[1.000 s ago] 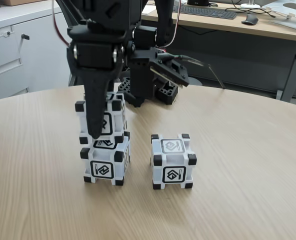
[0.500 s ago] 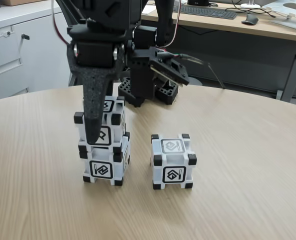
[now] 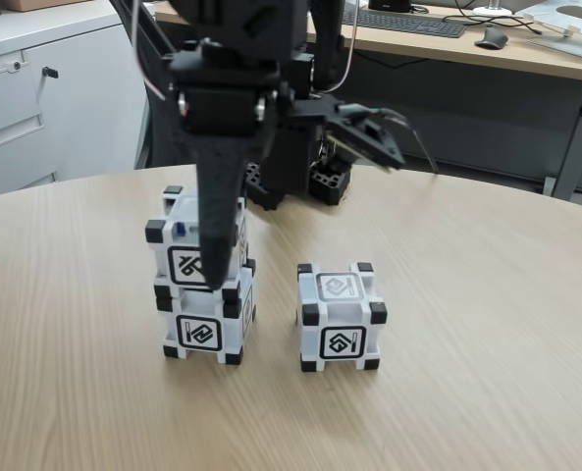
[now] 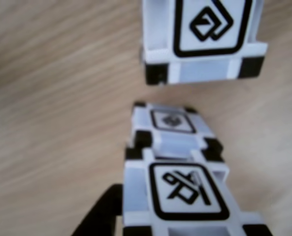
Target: Stack cubes from left to right.
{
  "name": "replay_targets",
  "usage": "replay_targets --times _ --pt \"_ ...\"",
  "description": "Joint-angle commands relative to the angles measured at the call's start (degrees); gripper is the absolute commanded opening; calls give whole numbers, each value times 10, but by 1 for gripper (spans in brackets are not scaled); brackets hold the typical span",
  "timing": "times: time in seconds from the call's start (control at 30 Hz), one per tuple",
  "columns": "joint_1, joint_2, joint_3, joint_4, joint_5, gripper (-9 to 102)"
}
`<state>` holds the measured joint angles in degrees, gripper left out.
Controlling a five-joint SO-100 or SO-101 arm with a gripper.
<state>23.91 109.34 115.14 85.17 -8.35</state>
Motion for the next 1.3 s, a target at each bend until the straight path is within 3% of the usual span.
replay_targets --times 0.0,0.53,1.27 --pt "-24 12 -10 3 16 41" --pt "-155 11 -10 3 112 41" --pt "-151 -103 -18 -7 105 42"
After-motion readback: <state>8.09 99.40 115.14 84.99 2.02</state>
